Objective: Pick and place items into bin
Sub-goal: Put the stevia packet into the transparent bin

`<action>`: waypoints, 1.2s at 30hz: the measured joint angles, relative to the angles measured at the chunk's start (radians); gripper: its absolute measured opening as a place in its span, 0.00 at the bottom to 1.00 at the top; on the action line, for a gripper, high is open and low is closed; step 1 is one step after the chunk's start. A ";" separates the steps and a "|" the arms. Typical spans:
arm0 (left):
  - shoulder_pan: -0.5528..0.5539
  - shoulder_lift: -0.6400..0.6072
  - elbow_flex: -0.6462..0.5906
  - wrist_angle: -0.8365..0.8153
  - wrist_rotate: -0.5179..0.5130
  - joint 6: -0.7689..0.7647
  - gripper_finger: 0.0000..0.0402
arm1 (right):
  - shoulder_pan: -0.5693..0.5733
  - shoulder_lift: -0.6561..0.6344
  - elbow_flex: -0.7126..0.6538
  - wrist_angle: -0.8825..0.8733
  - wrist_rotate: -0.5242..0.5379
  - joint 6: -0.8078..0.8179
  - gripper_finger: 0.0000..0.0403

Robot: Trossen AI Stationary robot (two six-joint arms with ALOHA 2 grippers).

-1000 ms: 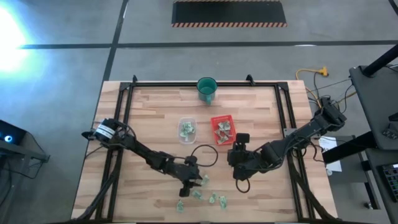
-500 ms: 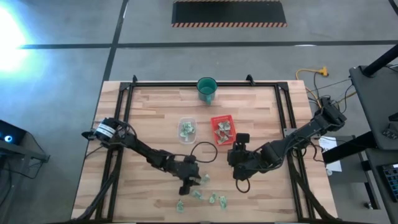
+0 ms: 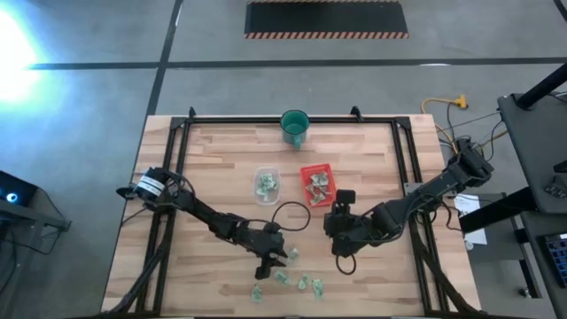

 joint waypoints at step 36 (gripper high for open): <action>0.012 -0.053 0.169 -0.271 0.013 0.634 0.38 | 0.000 0.000 -0.013 0.004 0.002 -0.004 0.17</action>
